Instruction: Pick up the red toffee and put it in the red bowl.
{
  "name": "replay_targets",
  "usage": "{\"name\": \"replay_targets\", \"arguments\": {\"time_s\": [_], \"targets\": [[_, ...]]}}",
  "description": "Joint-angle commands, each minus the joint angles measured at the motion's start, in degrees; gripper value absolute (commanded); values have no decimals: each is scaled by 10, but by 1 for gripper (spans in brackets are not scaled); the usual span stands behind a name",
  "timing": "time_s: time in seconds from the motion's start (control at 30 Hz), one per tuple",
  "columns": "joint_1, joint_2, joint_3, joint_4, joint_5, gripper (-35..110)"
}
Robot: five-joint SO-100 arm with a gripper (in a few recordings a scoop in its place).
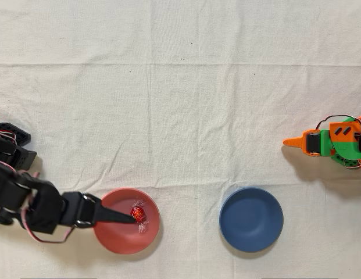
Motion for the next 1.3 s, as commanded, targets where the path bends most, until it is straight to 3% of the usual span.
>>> {"name": "replay_targets", "arguments": {"time_s": [0.0,0.63,0.93,1.27], "targets": [[-41,109,11,26,13,33],[-221,336,188,45,70,31],[-236,516,293,107,88,29],[-235,521,345,99,183,28]]}}
